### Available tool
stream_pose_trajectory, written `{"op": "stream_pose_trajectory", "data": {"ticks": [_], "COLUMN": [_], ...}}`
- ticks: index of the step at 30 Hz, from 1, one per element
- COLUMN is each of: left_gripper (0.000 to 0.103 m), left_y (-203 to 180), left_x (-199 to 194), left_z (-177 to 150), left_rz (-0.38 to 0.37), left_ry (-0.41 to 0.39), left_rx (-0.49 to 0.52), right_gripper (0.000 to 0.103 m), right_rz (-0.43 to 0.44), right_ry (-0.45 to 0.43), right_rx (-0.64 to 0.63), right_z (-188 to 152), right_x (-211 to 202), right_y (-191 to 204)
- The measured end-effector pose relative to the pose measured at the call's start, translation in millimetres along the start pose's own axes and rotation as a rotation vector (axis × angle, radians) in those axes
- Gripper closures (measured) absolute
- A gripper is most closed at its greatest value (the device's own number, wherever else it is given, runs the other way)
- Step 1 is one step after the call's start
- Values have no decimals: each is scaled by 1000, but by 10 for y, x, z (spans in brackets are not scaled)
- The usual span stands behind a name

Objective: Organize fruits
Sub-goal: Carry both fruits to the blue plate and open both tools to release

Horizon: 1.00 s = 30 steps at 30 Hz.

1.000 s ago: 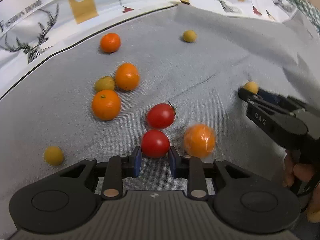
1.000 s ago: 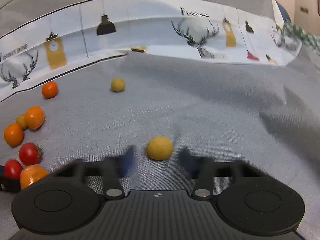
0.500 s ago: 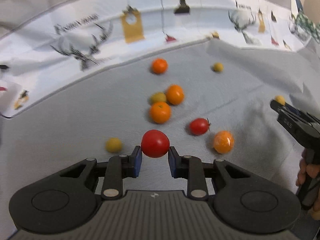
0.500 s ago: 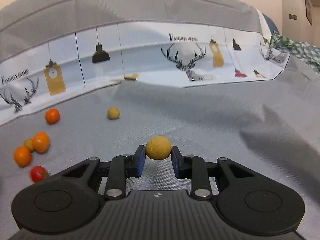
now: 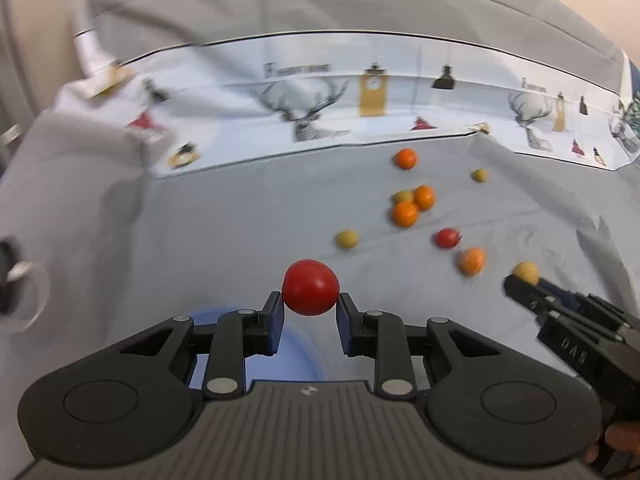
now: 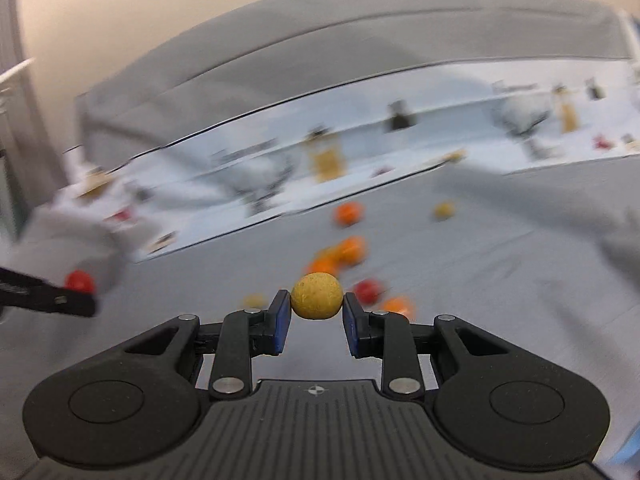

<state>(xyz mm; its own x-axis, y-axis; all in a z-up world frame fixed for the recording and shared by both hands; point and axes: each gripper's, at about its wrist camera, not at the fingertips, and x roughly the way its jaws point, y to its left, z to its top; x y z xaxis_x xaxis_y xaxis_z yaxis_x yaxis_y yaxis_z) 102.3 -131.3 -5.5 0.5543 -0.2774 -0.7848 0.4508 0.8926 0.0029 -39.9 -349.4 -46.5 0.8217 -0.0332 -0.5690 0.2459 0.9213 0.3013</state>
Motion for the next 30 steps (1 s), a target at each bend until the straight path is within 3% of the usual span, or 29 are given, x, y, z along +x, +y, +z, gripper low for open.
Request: {"op": "stream_pose_trajectory", "data": {"ticks": [6, 13, 22, 30], "left_gripper": [72, 72, 72, 72], "left_y": [431, 777, 1005, 1043], "left_x": [-450, -811, -1012, -912], "left_z": [-438, -808, -957, -948], "left_rz": [32, 32, 20, 13], "left_ry": [1, -37, -76, -61], "left_rx": [-78, -154, -196, -203], "right_gripper": [73, 73, 74, 74], "right_rz": [122, 161, 172, 162], "right_ry": [40, 48, 57, 86], "right_rx": [-120, -225, -300, -316], "right_z": [-207, -347, -402, -431], "right_x": [-309, -549, -608, -496], "right_y": [771, 1297, 1620, 1650]}}
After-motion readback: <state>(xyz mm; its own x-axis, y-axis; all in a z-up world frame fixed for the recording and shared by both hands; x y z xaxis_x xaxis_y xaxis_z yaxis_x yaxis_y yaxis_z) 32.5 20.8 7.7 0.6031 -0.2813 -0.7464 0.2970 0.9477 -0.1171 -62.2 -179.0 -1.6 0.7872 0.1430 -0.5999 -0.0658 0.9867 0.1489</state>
